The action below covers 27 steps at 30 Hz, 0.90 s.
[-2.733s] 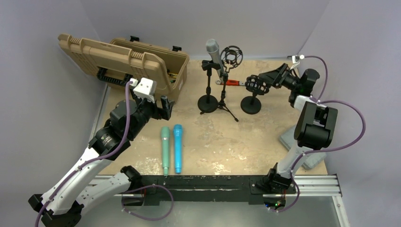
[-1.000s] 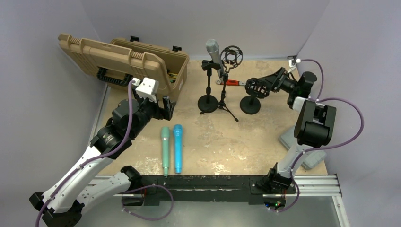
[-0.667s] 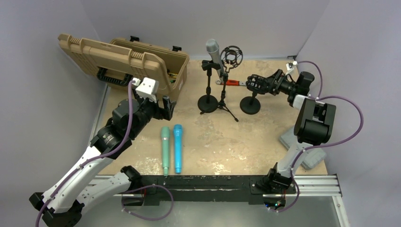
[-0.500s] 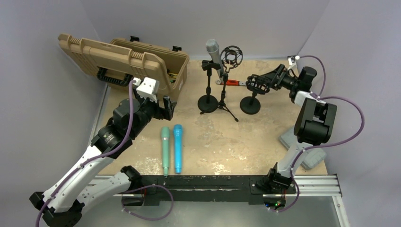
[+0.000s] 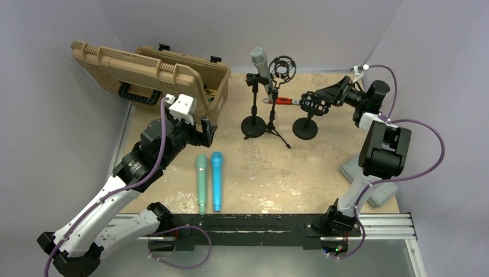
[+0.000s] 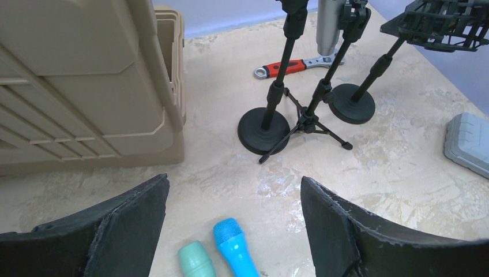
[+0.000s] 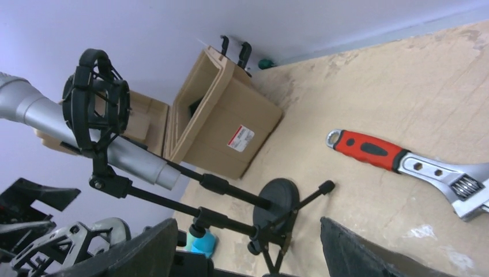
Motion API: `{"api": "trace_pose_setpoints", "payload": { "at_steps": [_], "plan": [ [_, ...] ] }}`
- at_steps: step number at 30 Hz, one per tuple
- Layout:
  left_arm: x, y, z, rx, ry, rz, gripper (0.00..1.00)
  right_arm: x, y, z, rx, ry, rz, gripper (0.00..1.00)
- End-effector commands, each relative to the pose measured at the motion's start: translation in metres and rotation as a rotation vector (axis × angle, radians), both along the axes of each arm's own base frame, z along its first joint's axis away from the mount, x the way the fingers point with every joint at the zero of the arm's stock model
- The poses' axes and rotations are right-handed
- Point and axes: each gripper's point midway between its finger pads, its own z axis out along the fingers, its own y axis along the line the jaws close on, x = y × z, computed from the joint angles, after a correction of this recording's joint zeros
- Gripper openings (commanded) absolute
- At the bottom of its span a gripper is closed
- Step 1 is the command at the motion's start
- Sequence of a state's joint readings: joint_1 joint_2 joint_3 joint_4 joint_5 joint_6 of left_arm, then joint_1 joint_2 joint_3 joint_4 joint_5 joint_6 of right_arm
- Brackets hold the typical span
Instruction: Remove the microphone from the stand
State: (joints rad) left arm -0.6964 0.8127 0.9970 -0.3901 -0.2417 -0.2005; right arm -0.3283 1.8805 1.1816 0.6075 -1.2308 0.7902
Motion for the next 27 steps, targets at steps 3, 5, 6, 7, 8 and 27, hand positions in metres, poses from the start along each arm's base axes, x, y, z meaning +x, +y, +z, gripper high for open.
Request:
{"api": "trace_pose_setpoints", "payload": {
  "at_steps": [3, 5, 6, 7, 8, 27],
  "plan": [
    [-0.003, -0.001, 0.025, -0.056, -0.039, -0.007, 0.82, -0.017, 0.008, 0.029, 0.025, -0.101, 0.057, 0.91],
    [-0.003, -0.001, 0.026, -0.056, -0.039, -0.008, 0.82, -0.018, 0.008, 0.031, 0.021, -0.107, 0.060, 0.91],
    [-0.003, -0.001, 0.025, -0.056, -0.039, -0.009, 0.82, -0.018, 0.009, 0.032, 0.023, -0.109, 0.063, 0.91],
    [-0.003, -0.002, 0.026, -0.057, -0.039, -0.010, 0.82, -0.018, 0.009, 0.035, 0.028, -0.112, 0.061, 0.91],
    [-0.003, -0.002, 0.025, -0.057, -0.037, -0.012, 0.82, -0.019, 0.008, 0.038, 0.030, -0.116, 0.063, 0.91],
    [-0.004, -0.003, 0.026, -0.060, -0.035, -0.016, 0.82, -0.018, 0.007, 0.000, 0.004, -0.048, 0.055, 0.90]
  ]
}}
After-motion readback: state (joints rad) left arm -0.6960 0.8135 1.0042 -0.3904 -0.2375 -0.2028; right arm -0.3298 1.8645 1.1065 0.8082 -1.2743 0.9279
